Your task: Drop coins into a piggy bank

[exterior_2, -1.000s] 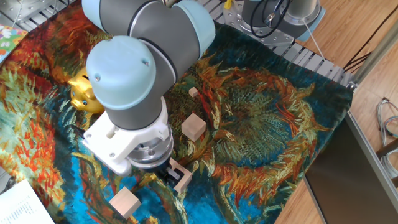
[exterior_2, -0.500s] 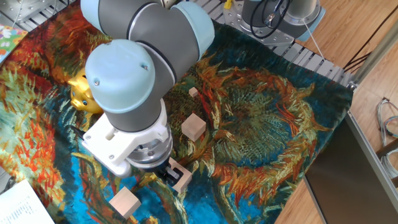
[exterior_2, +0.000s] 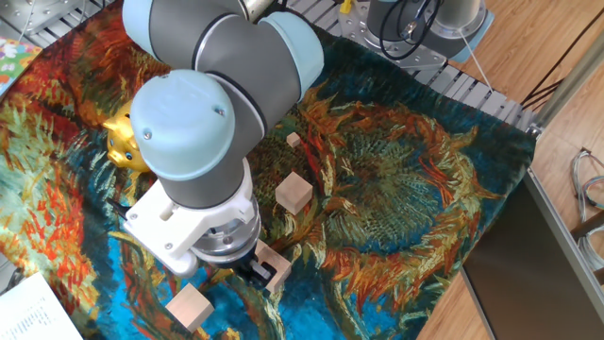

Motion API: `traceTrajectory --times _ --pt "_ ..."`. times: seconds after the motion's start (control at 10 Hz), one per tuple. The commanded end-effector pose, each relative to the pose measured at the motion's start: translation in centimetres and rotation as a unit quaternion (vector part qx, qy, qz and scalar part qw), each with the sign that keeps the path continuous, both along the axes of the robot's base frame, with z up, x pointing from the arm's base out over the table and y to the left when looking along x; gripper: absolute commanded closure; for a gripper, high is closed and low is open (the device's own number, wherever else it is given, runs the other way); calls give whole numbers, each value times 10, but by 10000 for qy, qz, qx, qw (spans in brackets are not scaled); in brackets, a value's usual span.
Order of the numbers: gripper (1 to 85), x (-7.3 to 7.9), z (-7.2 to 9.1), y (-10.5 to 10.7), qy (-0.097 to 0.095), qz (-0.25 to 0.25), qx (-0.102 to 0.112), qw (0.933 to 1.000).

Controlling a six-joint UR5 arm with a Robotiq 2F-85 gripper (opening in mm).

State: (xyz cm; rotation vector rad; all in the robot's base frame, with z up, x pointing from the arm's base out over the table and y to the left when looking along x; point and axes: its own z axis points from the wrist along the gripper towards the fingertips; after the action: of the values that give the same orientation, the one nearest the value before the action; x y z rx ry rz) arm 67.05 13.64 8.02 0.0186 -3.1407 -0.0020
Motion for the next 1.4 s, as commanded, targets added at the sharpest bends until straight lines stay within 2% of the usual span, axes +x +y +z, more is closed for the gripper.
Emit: traceTrajectory --times 0.0,0.2,0.5,0.9,1.3 --pt "380 0 3 -3 -9 67 -1 10000" --pt "380 -4 5 -1 52 98 45 9999" --pt "380 4 2 0 -71 67 52 9999" --pt "387 2 -4 -5 -63 22 29 10000" --pt "407 3 -10 -1 -71 -109 7 9999"
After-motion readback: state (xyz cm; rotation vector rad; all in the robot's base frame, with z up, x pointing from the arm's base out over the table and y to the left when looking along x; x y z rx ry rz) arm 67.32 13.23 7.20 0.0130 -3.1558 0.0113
